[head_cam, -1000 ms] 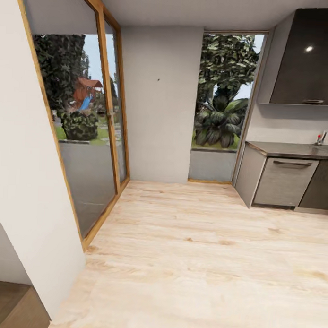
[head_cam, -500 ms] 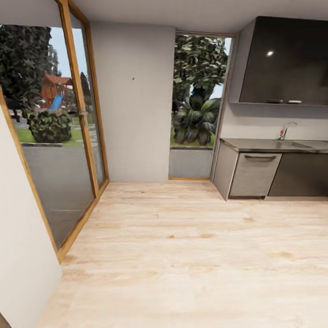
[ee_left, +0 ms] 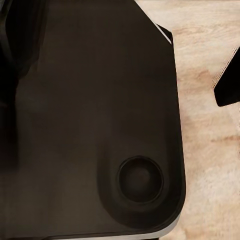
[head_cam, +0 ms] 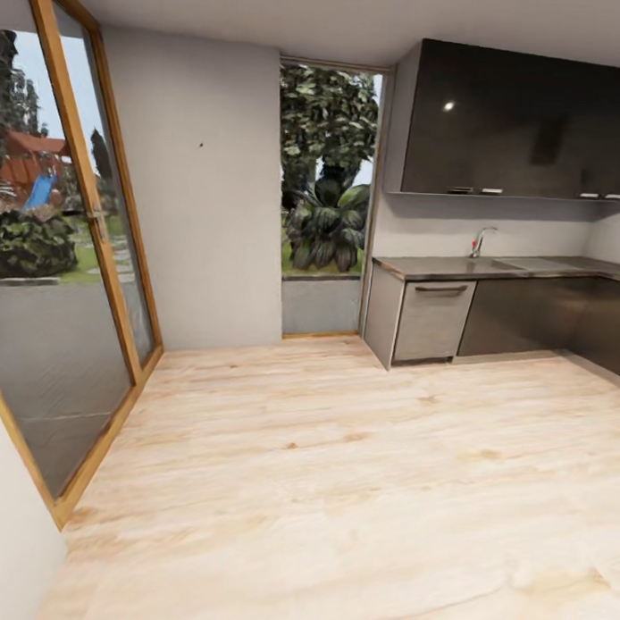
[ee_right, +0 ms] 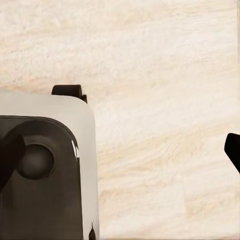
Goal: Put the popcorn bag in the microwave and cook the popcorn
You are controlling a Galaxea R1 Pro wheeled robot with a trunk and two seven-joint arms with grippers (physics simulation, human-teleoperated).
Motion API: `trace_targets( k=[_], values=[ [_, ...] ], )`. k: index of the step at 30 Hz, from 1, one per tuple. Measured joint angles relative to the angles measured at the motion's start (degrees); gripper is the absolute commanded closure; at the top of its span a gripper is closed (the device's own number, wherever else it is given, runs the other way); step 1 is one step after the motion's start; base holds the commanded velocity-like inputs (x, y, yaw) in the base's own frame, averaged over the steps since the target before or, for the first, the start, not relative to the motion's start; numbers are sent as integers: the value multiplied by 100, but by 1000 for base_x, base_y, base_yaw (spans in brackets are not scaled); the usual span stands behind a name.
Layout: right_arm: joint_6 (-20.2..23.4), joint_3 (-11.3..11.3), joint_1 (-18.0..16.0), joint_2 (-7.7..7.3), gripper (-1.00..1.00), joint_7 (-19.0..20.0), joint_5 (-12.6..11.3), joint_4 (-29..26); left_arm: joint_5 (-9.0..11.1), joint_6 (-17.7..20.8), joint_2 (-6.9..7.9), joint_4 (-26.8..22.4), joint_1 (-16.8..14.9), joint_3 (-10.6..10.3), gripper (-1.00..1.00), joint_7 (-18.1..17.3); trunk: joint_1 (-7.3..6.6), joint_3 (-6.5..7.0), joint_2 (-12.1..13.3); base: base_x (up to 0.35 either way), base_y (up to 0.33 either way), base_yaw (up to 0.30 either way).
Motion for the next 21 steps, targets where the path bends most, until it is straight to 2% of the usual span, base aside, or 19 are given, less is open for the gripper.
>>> trace_targets(
  k=[15,21],
  values=[
    [-190,0,0,9,-100,-7,0,0,0,-1,0,1,0,0,-100,0,0,0,0,0,0,-300],
    [-198,0,-20,112,-100,-30,-1,-164,3,-7,0,-1,0,2,-100,0,0,0,0,0,0,-293]
  ],
)
